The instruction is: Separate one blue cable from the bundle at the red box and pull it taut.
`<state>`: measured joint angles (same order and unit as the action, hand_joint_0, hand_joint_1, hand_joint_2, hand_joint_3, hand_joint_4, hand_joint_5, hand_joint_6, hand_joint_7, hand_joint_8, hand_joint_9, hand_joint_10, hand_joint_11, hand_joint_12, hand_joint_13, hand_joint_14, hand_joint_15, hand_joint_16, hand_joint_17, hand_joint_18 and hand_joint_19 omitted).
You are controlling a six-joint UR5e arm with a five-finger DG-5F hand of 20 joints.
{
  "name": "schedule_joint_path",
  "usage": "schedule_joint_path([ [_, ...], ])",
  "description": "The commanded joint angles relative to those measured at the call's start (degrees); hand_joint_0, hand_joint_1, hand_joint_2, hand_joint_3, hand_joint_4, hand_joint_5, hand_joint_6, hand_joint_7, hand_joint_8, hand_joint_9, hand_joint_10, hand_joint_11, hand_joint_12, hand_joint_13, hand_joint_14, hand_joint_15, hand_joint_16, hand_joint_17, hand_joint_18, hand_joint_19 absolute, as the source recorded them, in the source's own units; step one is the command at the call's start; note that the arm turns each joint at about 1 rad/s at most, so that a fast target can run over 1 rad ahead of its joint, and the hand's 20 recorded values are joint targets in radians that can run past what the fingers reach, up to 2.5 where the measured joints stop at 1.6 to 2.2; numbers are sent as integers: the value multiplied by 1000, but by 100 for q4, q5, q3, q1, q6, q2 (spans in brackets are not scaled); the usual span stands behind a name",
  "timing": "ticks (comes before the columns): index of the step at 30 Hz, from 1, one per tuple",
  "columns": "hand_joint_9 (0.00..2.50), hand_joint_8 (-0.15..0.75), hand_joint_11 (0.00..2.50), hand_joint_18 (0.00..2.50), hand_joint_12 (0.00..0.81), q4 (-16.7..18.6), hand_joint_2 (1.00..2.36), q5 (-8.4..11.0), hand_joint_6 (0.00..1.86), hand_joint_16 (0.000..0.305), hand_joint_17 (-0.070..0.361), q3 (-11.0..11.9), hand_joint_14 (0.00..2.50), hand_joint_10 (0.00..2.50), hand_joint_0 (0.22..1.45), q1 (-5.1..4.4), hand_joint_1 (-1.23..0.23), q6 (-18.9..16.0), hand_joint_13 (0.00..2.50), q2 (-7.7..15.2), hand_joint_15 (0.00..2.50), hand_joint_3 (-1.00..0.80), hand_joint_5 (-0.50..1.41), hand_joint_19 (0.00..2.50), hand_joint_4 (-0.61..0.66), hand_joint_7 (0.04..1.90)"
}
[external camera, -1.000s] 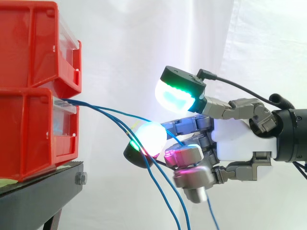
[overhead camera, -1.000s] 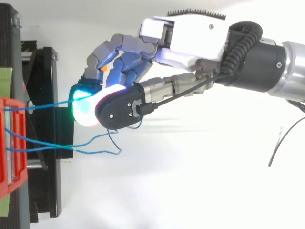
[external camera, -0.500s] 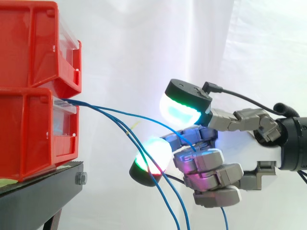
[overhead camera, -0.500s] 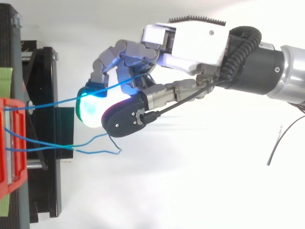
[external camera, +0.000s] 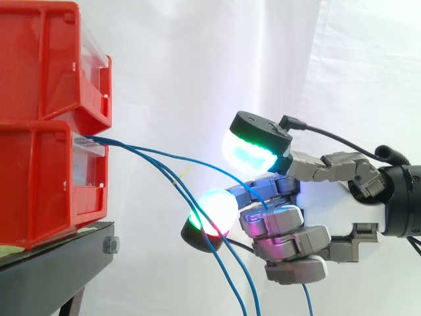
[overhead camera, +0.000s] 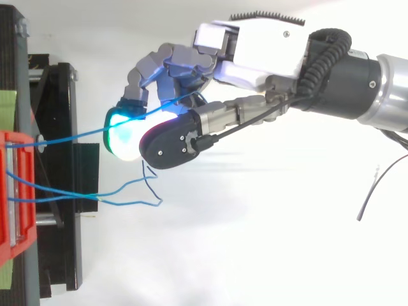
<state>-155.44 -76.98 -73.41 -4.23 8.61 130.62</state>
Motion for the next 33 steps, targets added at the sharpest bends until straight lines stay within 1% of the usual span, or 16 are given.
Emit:
schedule_joint_path([
  [1,269,296,1039,995,349,-4,1000,-10,901,45,101,2,2500,2500,525,18,-561,-157,633,-1,1163,-500,-245,1630,167,713],
  [3,267,293,1060,995,351,-30,1000,-10,901,45,101,2,2500,2500,525,54,-559,-324,634,-1,1161,-500,-245,1626,167,712],
  [7,262,290,1059,996,346,-30,1000,-19,901,44,99,2,2500,2500,533,106,-549,-360,639,-1,1184,-500,-245,1635,170,711],
  [12,259,288,1051,995,346,-39,1000,-28,902,44,98,20,2500,2500,549,133,-547,-360,641,-1,1179,-500,-246,1672,160,715],
  [16,258,282,1048,1001,342,-39,1001,-28,905,42,94,20,2500,2500,568,150,-547,-360,639,-1,1172,-484,-246,1696,159,711],
  [21,268,280,1038,1005,333,-30,1003,-28,911,42,93,20,2500,2500,584,150,-561,-360,647,-10,1191,-446,-243,1740,161,715],
  [26,274,273,1066,1020,328,-65,1005,-28,926,40,91,90,2500,2500,609,159,-579,-342,648,-10,1191,-394,-238,1757,160,716],
  [33,281,271,1058,1037,327,-320,1009,-46,939,40,89,239,2500,2500,627,159,-594,-342,658,-10,1189,-350,-233,1760,162,719],
])
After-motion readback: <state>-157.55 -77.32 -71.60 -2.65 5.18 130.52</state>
